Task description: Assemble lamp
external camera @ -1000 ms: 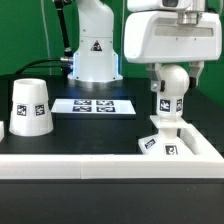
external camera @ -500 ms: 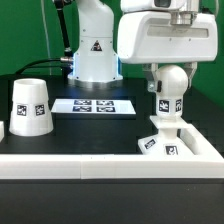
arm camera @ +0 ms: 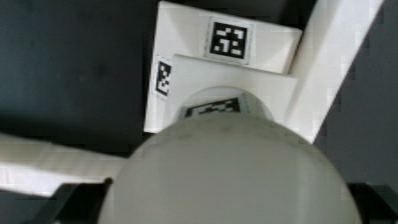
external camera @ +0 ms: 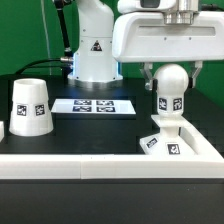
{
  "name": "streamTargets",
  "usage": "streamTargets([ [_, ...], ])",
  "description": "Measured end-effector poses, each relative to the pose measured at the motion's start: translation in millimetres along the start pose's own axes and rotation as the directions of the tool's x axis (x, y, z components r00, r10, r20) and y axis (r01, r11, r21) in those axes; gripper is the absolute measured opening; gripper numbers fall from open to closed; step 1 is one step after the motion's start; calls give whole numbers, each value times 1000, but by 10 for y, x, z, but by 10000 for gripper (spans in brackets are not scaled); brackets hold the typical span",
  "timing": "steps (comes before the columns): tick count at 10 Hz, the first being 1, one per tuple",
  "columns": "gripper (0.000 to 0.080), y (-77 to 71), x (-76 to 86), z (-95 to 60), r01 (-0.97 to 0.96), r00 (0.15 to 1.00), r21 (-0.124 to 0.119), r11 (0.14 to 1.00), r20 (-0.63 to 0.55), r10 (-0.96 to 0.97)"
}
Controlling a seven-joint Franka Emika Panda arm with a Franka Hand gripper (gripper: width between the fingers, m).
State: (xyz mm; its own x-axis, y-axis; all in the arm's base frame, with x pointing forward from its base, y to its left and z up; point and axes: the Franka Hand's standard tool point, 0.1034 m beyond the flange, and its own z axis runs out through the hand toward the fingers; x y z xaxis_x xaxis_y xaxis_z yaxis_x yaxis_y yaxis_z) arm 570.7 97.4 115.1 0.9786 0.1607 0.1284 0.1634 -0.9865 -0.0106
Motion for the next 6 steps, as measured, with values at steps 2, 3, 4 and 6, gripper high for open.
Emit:
streamTargets([
  [2,577,8,1,1,-206,979,11,979,1,206],
  [3,577,10,5,1,-260,966,11,966,-1,260],
  [4,578,16,6,0,-329,944,11,944,0,329],
  [6,578,26,6,0,-448,894,12,894,2,448],
])
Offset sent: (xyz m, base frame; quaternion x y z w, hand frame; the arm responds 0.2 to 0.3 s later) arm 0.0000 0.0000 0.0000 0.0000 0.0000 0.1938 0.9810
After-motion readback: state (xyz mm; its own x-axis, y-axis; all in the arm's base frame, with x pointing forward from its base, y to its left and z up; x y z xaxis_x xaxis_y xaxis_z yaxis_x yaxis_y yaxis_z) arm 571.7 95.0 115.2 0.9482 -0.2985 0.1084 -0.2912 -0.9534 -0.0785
